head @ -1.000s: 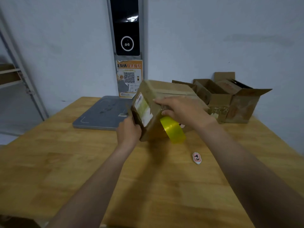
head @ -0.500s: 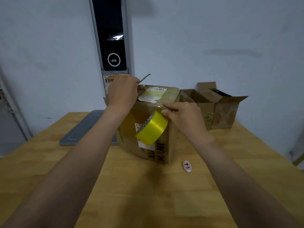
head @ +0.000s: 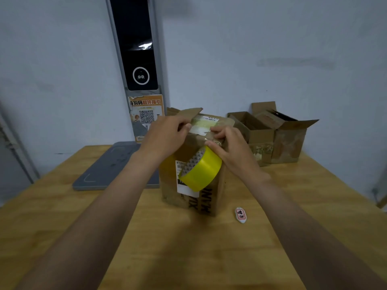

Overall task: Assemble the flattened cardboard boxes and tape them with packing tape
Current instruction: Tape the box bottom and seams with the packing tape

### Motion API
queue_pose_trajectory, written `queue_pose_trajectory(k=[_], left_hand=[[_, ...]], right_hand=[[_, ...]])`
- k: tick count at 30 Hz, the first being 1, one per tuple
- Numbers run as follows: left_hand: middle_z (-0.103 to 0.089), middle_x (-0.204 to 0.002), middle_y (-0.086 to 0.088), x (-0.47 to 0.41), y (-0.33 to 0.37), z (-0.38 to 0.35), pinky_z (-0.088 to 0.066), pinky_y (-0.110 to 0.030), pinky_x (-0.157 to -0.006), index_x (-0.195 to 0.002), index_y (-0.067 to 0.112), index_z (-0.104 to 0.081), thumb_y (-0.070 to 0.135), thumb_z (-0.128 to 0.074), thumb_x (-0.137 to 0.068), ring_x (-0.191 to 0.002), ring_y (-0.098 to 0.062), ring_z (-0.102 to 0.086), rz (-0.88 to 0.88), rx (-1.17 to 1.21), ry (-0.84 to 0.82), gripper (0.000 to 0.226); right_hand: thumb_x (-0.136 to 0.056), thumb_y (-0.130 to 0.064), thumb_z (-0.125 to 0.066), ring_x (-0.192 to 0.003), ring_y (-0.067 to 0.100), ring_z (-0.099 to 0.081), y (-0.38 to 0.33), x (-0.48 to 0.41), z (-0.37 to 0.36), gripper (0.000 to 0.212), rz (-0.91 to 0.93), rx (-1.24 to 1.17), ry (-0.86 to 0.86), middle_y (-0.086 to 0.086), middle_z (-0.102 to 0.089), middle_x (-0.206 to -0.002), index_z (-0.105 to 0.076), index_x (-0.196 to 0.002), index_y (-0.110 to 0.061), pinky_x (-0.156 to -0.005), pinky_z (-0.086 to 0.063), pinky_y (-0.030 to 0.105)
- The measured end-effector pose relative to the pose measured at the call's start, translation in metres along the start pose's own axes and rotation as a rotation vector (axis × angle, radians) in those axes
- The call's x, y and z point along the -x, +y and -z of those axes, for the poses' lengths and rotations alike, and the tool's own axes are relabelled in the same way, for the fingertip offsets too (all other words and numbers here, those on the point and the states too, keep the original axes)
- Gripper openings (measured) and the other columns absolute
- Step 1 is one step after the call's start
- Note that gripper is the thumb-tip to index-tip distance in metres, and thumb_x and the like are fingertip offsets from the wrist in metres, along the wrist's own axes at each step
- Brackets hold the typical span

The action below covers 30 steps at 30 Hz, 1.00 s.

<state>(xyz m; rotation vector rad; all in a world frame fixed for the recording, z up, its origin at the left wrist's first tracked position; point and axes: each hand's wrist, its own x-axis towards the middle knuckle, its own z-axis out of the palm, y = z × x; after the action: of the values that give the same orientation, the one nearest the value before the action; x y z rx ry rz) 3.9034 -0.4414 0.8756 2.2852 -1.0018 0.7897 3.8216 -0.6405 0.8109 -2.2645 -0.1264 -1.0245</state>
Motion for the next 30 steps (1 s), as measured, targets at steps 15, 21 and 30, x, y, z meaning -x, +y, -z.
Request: queue_pose_trajectory(k=[15,21,30], left_hand=[[-0.078,-0.077,0.005,0.045,0.059,-0.021,-0.054,-0.034,-0.052,-0.126,0.030,-0.033,0.049,-0.046,-0.104,-0.056,-0.024,-0.074,0.238,0.577,-0.499,0.032],[-0.078,-0.075,-0.012,0.038,0.050,-0.015,-0.058,-0.032,-0.051,-0.121,0.013,-0.036,0.037,-0.043,-0.106,-0.063,-0.031,-0.076,0.427,0.542,-0.679,0.029],[-0.077,-0.073,-0.011,0.026,0.027,-0.022,-0.053,-0.025,-0.043,-0.105,0.005,-0.067,0.031,-0.043,-0.108,-0.053,-0.027,-0.073,0.493,0.415,-0.721,0.035]], right_hand=[[-0.107,-0.036,-0.045,-0.125,0.020,-0.038,0.001,0.000,0.003,0.036,0.056,0.332,-0.094,0.000,-0.051,-0.133,-0.056,-0.139,-0.026,-0.094,-0.045,0.039],[-0.105,-0.038,-0.049,-0.120,0.030,-0.048,0.005,0.002,0.003,0.038,0.139,0.386,-0.015,0.006,-0.059,-0.128,-0.063,-0.135,-0.020,-0.087,-0.052,0.045],[-0.104,-0.034,-0.050,-0.108,0.032,-0.064,0.008,0.005,-0.016,0.035,0.308,0.647,0.223,0.010,-0.068,-0.119,-0.070,-0.123,-0.012,-0.079,-0.059,0.036]])
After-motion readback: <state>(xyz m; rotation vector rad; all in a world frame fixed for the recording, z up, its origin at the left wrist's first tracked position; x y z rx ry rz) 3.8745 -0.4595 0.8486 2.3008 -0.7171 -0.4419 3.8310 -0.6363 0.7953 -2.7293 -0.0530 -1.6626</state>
